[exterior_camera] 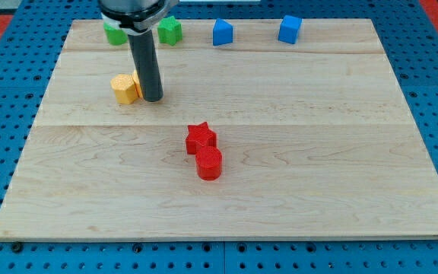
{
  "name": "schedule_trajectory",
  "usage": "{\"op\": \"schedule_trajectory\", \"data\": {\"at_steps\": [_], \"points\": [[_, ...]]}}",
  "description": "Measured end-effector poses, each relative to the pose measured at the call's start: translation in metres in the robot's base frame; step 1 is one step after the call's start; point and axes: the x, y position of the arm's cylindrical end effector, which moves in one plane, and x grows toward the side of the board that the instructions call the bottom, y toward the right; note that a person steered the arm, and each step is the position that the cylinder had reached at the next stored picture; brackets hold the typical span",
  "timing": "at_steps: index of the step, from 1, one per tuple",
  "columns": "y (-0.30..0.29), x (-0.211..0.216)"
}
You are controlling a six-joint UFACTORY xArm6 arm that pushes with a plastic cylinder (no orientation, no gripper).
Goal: Place the blue blocks diagonally to the top right of the red blocks
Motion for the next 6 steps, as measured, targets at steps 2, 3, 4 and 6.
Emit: {"op": "schedule_trajectory", "data": {"at_steps": [2, 3, 4, 6], "points": [[0.236, -0.074], [0.334, -0.117], [0.307, -0.152], [0.175, -0.158]]}}
